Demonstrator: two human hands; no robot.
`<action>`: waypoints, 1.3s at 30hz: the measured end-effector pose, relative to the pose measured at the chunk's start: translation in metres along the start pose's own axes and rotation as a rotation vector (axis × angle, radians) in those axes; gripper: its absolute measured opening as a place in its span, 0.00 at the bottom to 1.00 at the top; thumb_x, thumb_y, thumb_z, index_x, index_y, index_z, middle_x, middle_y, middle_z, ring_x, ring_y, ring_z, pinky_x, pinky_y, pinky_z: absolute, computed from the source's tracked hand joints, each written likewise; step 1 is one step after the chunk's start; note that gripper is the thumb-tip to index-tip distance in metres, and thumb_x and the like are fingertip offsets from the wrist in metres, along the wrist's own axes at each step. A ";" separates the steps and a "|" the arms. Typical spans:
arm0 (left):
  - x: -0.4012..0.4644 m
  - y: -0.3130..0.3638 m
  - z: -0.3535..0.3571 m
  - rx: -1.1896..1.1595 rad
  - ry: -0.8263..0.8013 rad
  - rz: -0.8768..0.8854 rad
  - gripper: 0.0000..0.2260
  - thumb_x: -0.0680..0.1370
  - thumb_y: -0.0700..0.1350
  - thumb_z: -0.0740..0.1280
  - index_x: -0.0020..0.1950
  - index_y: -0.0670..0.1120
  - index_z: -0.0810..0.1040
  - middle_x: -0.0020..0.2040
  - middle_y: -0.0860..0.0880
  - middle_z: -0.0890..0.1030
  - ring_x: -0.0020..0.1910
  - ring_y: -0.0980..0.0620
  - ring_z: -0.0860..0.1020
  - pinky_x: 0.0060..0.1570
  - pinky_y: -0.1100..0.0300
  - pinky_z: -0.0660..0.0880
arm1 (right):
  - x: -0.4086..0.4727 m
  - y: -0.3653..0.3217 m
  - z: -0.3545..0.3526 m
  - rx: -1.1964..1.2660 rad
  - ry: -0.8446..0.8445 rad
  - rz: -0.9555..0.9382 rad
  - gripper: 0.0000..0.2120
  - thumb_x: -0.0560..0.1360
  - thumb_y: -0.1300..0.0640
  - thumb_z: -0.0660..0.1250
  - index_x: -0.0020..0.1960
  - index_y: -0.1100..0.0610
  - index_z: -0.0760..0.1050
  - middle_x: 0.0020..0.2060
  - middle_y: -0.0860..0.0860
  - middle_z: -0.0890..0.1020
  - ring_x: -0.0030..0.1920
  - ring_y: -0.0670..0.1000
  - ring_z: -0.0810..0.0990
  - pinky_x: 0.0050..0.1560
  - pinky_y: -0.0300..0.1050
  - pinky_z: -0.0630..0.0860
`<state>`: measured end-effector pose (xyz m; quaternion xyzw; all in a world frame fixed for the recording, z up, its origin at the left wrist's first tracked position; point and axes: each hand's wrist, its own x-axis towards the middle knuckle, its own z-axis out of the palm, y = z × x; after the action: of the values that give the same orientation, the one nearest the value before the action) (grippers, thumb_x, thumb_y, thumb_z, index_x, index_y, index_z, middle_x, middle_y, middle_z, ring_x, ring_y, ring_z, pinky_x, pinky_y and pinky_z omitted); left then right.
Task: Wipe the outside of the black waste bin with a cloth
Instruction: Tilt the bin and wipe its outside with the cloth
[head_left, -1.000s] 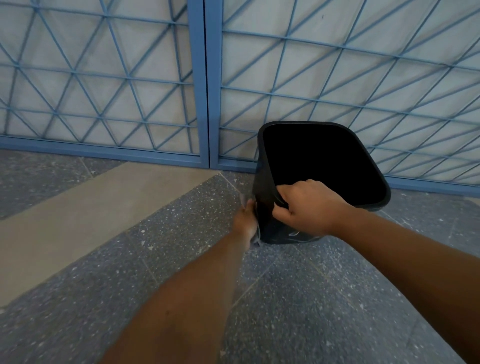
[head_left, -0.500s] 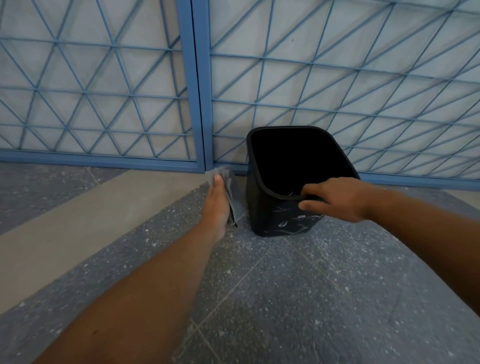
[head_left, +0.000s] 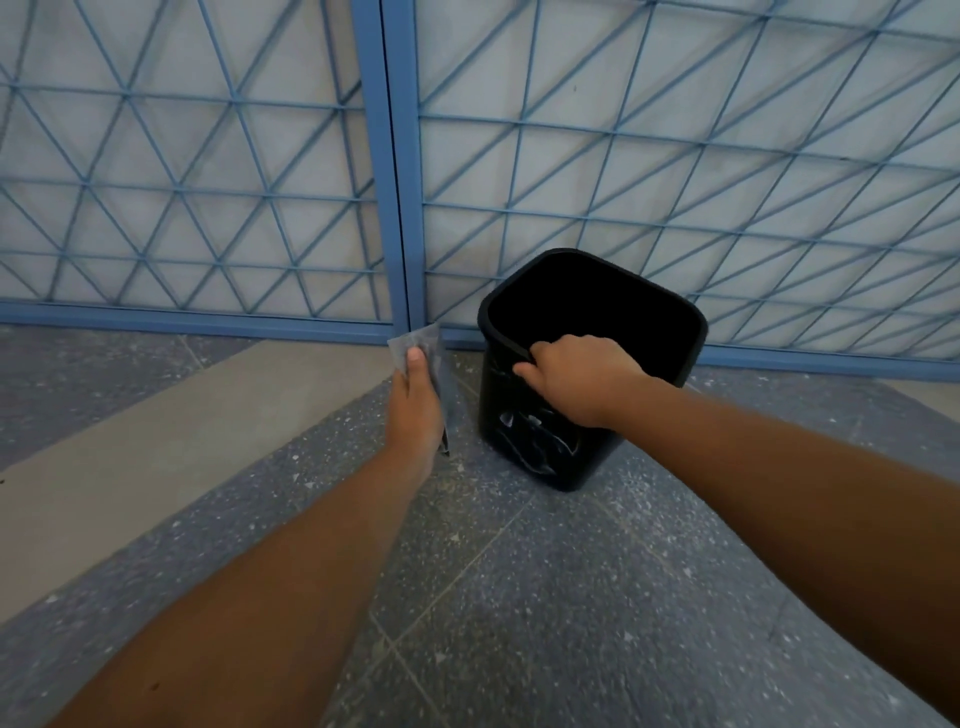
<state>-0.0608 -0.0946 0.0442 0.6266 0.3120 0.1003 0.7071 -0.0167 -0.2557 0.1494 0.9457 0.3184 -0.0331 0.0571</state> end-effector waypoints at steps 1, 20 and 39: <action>0.001 -0.001 -0.003 -0.001 -0.002 -0.004 0.29 0.84 0.63 0.51 0.80 0.48 0.66 0.77 0.43 0.70 0.76 0.42 0.69 0.75 0.43 0.65 | 0.006 -0.006 -0.001 0.031 -0.001 0.037 0.21 0.82 0.45 0.49 0.56 0.59 0.73 0.52 0.59 0.79 0.52 0.62 0.78 0.43 0.50 0.69; 0.011 -0.006 -0.019 -0.025 -0.096 -0.050 0.28 0.85 0.63 0.50 0.79 0.50 0.68 0.75 0.45 0.73 0.74 0.44 0.71 0.74 0.44 0.67 | 0.023 -0.009 -0.002 0.584 -0.005 0.248 0.33 0.72 0.31 0.59 0.66 0.55 0.70 0.59 0.55 0.79 0.58 0.56 0.77 0.58 0.48 0.73; -0.008 0.003 0.059 -0.370 -0.371 -0.079 0.19 0.87 0.56 0.51 0.66 0.54 0.79 0.55 0.56 0.84 0.54 0.63 0.83 0.51 0.71 0.77 | -0.009 -0.011 0.015 0.112 -0.101 -0.198 0.20 0.80 0.43 0.49 0.44 0.54 0.72 0.35 0.52 0.78 0.36 0.54 0.77 0.43 0.50 0.74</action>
<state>-0.0328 -0.1468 0.0505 0.4816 0.1775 0.0116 0.8582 -0.0309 -0.2541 0.1345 0.9085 0.4044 -0.1040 0.0166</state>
